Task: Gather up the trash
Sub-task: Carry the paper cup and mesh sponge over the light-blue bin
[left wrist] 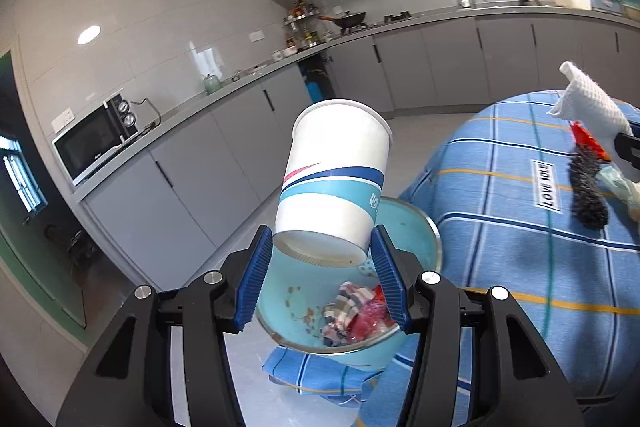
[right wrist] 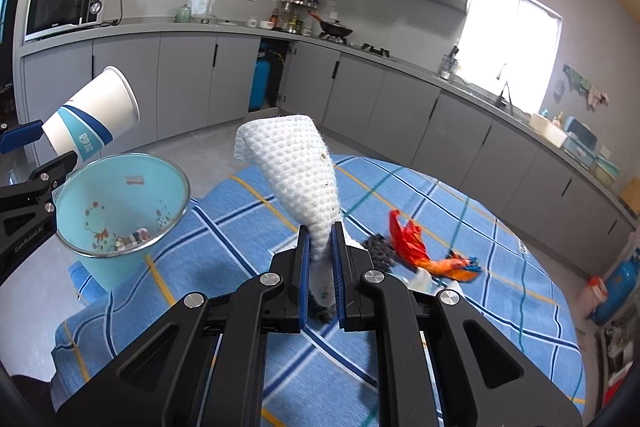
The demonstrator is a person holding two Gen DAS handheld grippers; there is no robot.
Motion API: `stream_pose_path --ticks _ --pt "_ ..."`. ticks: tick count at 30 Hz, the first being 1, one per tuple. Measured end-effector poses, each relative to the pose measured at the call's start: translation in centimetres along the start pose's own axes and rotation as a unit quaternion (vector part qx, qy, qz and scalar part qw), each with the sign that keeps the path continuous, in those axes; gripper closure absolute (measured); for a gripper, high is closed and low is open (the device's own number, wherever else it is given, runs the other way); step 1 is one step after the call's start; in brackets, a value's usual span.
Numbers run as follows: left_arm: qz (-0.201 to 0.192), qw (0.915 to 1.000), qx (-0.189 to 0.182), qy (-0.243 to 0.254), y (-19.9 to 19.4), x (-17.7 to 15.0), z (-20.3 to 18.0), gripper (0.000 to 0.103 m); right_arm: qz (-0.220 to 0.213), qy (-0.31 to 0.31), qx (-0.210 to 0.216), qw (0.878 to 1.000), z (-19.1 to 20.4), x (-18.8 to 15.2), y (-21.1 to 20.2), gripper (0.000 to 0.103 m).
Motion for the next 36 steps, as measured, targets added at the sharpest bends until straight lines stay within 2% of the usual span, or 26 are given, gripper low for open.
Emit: stream_pose_path --ticks 10,36 --pt "0.008 0.9994 0.030 -0.018 1.8 0.3 3.7 0.052 -0.015 -0.020 0.016 1.000 2.4 2.6 0.7 0.092" --pt "0.023 0.9957 0.075 -0.049 5.0 0.9 8.4 0.052 -0.039 -0.058 0.071 0.995 8.2 7.4 2.6 0.092"
Point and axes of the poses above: each gripper's, at about its wrist camera, not at the fingertips, and y roughly the way its jaws point, z to its left, x to its top, the point moved 7 cm from there along y, roughly the way its jaws point, and after that the axes turned 14 degrees about -y, right-handed, at the moved point
